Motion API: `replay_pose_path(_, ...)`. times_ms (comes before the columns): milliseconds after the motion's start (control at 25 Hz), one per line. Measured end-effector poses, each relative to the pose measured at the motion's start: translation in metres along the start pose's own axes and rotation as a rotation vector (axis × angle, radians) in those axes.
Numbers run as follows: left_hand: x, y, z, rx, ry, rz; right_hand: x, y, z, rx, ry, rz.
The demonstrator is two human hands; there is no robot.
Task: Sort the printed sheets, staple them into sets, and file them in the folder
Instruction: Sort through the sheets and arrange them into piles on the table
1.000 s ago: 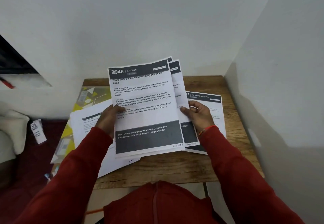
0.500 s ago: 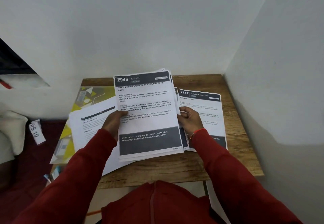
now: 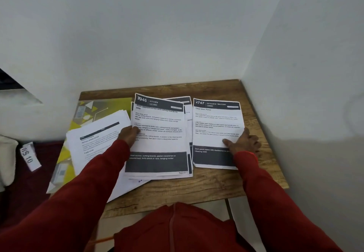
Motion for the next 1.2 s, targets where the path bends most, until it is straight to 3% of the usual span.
replay_pose_path(80, -0.001, 0.002, -0.001, 0.007, 0.007, -0.001, -0.009, 0.006, 0.003, -0.183, -0.005, -0.025)
replay_pose_path(200, -0.002, 0.007, 0.003, -0.003, 0.044, -0.022, -0.017, 0.013, 0.021, -0.537, 0.127, -0.001)
replay_pose_path(400, -0.007, 0.022, 0.017, 0.054, 0.106, -0.072, -0.026, 0.005, 0.059, -0.744, 0.333, 0.122)
replay_pose_path(520, -0.008, 0.035, 0.012, 0.065, 0.106, -0.083, -0.027, -0.006, 0.076, -0.82, 0.342, 0.174)
replay_pose_path(680, -0.008, 0.043, -0.014, 0.042, 0.036, -0.091, -0.022, -0.019, 0.066, -0.936, 0.2, 0.205)
replay_pose_path(880, 0.002, 0.047, -0.035, 0.088, 0.027, -0.111, 0.005, -0.043, 0.043, -1.257, -0.055, 0.163)
replay_pose_path(1000, 0.006, 0.049, -0.014, 0.17, 0.107, -0.139, 0.041, -0.078, 0.064, -1.411, -0.184, 0.233)
replay_pose_path(1200, 0.013, 0.051, 0.026, 0.347, 0.154, -0.2, 0.104, -0.126, 0.123, -1.572, -0.257, 0.419)
Point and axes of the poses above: each hand's wrist, its own x-axis away from the middle knuckle, its own z-axis out of the back of the hand, y = z × x, the point moved 3 cm from there along -x, towards the middle knuckle, and after that the axes turned 3 degrees about x, right-handed, at the moved point
